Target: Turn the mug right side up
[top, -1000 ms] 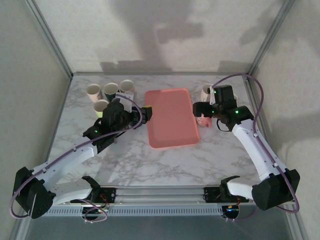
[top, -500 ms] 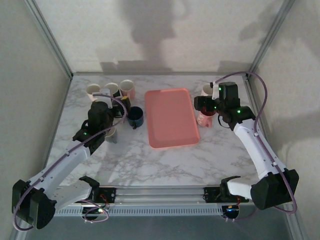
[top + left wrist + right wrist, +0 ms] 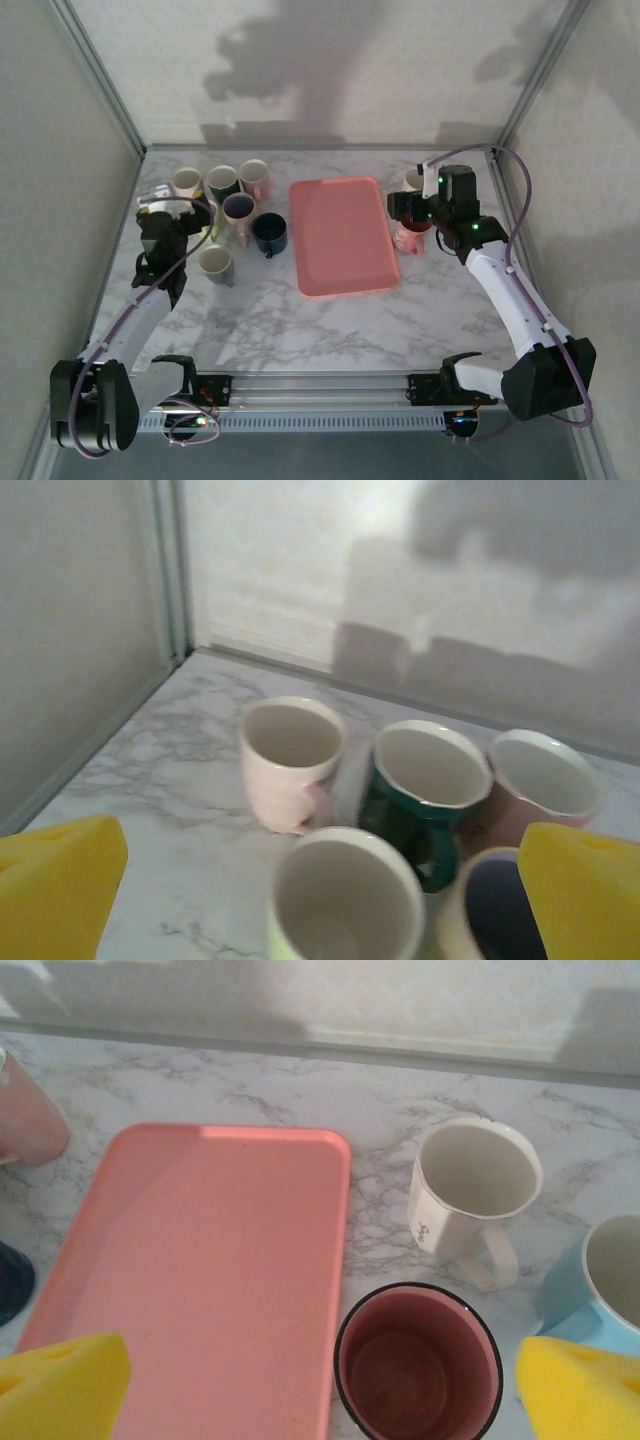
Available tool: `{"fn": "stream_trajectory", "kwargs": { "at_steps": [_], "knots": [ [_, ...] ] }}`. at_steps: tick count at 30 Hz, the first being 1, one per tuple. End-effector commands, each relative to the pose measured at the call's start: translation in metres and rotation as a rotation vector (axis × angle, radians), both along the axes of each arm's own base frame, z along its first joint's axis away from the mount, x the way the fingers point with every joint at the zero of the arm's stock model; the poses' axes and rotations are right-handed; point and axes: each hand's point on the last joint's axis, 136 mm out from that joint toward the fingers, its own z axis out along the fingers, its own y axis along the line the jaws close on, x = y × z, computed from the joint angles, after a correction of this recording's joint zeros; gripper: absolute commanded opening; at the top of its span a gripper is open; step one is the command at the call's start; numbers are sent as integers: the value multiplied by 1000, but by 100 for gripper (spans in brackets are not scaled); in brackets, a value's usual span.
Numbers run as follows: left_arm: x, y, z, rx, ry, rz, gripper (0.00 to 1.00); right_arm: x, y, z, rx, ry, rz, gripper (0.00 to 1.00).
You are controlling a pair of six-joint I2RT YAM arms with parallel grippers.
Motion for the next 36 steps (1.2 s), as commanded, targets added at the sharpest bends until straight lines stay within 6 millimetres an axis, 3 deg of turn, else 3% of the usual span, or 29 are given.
{"fn": "stream_trajectory", "kwargs": {
  "at_steps": [1,4,15,36],
  "knots": [
    [-1,19,9,-32,-90,19,100,-1,2,6,-10,-80,44,99],
    [1,25,-4,-31,-68,25,100,-2,4,3,-8,-115,68,99],
    [-6,14,-36,2,-101,-34,100,0,5,-12,33,-78,96,99],
    [-2,-9,-58,-13,-119,-164,100,9,-21,-21,127,-126,14,99]
  ]
}}
